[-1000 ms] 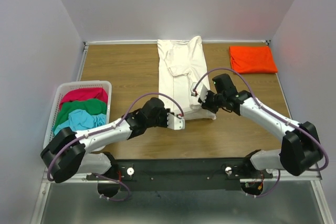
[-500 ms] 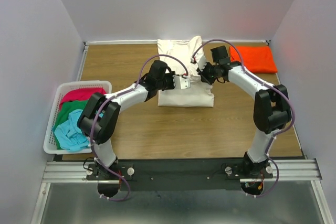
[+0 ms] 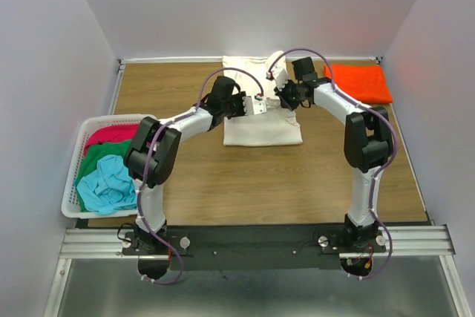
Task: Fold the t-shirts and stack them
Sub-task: Fold the tshirt
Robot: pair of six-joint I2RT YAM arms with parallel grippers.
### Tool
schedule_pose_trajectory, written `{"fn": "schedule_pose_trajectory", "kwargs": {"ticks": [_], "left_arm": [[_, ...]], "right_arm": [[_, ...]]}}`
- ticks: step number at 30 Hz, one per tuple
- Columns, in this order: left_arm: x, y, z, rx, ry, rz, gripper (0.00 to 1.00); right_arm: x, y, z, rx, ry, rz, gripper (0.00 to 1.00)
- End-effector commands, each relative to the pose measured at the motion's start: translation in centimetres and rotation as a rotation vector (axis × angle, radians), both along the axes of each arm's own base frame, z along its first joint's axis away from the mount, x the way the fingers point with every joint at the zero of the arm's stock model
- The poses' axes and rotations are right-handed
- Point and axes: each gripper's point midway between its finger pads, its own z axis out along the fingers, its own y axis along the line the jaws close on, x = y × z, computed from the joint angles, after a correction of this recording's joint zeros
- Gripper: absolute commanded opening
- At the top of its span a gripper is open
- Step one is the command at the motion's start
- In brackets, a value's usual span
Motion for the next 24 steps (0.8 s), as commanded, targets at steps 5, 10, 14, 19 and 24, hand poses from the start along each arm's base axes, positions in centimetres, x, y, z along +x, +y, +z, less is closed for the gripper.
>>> {"fn": "schedule_pose_trajectory", "kwargs": {"ticks": [5,10,14,19,24], "left_arm": [[1.7,-0.5,0.0,-0.022,0.008,0.001,0.00],[2.7,-0.6,0.0,-0.034,0.016,0.036,0.00],[4.5,-0.5,1.5,-0.122,0.023,0.169,0.51],[8.9,3.1,8.3,-0.280,-0.078,0.510,0.89],[5.7,3.2,16.0,-0.354,-0.212,0.360,0.89]], "right_arm": [[2.6,-0.4,0.0,-0.013,-0.025,-0.070,0.01],[3.2,-0.7,-0.1,-0.026,-0.033,-0.100,0.02],[6.0,-2.0,0.7,-0.018,-0.063,-0.306,0.59],[10.0,-4.1,5.0,0.066,-0.159,-0.559,1.00],[8.7,-4.9,7.3,0.147,-0.136,-0.483,1.00]]}}
